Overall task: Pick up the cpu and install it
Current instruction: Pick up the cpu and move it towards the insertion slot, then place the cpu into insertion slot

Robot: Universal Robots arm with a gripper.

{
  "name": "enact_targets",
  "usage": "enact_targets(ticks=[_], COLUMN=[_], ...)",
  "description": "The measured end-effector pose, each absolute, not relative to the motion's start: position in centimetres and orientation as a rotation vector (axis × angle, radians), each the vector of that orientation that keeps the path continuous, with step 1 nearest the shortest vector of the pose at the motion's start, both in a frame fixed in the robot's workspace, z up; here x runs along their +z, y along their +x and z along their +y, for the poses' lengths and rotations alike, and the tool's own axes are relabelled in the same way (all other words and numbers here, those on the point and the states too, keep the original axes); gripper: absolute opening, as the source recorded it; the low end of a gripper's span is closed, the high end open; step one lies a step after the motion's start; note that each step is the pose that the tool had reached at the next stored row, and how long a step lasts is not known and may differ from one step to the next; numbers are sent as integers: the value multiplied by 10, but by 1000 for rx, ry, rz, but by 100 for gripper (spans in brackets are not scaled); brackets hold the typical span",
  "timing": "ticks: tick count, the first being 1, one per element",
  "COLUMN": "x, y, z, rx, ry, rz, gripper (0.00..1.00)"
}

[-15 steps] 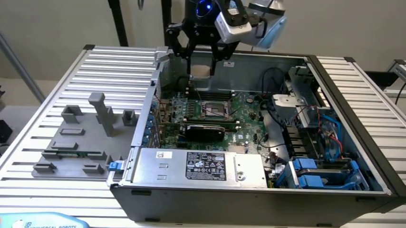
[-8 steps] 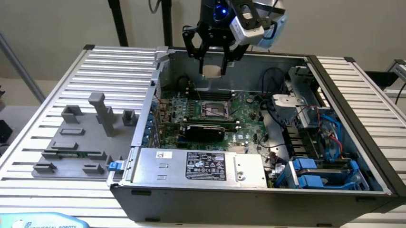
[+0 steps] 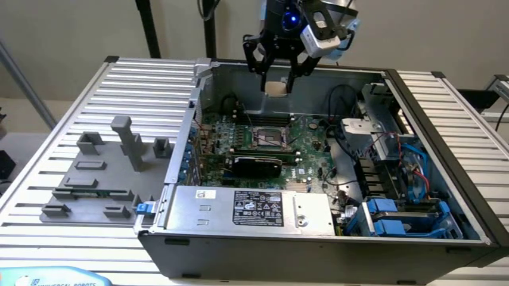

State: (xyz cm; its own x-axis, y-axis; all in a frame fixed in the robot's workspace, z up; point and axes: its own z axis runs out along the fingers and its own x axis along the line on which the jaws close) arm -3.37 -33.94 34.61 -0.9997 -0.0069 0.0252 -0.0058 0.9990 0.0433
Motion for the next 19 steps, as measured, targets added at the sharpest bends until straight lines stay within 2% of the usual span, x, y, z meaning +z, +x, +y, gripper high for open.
enact_targets(ticks=[6,19], x=[339,339], y=[-28,-28], z=[-323,-323], rx=[-67,-67], ry=[10,10], rz=[-3115,-3115], gripper=[55,55])
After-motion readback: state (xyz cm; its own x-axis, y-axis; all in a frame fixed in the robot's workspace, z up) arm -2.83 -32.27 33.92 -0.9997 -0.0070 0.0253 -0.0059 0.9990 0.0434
